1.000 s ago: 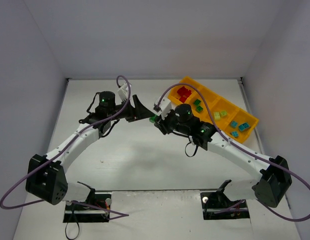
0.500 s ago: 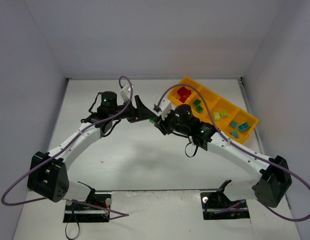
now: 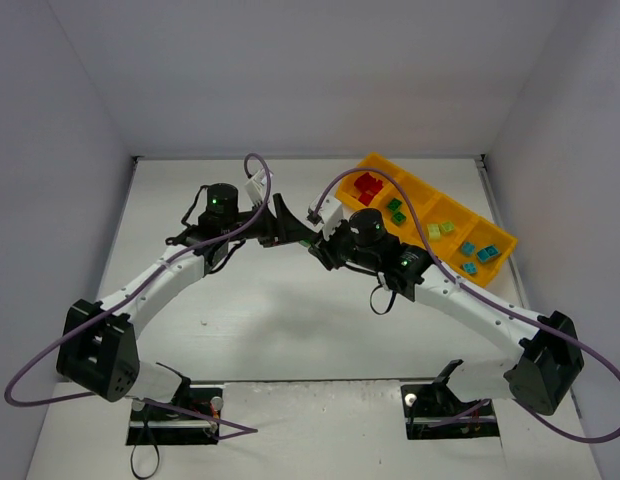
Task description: Sort the legos into containers by color
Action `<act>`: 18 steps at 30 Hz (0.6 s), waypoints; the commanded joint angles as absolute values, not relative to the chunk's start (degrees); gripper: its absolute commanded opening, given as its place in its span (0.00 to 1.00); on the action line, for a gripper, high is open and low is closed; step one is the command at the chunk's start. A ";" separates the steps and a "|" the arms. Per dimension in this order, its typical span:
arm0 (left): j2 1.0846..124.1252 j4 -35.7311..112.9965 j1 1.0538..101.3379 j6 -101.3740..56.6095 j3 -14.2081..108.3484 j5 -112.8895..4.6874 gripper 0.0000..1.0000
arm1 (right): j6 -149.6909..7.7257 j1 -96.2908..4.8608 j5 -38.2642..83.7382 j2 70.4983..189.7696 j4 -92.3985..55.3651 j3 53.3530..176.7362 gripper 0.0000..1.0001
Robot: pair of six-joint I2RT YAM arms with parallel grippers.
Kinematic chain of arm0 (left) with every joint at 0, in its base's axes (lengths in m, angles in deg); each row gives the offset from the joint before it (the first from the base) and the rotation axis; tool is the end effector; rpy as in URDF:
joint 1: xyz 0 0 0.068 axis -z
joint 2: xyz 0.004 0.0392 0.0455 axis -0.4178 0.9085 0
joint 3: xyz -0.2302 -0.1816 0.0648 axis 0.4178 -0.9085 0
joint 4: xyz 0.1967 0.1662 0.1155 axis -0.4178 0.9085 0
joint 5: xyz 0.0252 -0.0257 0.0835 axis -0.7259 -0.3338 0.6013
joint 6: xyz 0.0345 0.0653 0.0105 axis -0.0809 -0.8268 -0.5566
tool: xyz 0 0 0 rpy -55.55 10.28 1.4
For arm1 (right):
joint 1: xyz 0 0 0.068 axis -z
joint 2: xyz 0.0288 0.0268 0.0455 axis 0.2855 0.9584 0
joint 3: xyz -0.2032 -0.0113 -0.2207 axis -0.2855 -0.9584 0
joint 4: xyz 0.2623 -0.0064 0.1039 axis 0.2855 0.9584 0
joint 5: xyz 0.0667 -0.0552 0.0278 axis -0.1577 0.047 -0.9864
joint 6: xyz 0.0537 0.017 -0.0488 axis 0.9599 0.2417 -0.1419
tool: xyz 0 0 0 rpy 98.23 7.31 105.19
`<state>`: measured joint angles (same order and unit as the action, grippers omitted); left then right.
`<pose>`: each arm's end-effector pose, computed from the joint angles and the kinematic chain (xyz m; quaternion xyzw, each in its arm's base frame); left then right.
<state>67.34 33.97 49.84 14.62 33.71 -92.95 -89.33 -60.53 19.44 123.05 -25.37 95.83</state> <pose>0.3005 -0.1917 0.3309 0.0920 0.7597 -0.5893 0.2591 0.2402 0.2479 0.3444 -0.4118 0.6533 0.2468 0.5854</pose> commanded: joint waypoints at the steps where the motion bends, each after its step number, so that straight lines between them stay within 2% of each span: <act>1: 66.65 28.87 50.27 14.11 36.25 -94.44 0.56 | -88.43 -60.88 18.78 121.48 -30.10 96.89 0.00; 18: 67.53 27.29 50.27 15.96 36.86 -96.90 0.25 | -88.52 -60.80 19.13 121.48 -30.45 96.36 0.00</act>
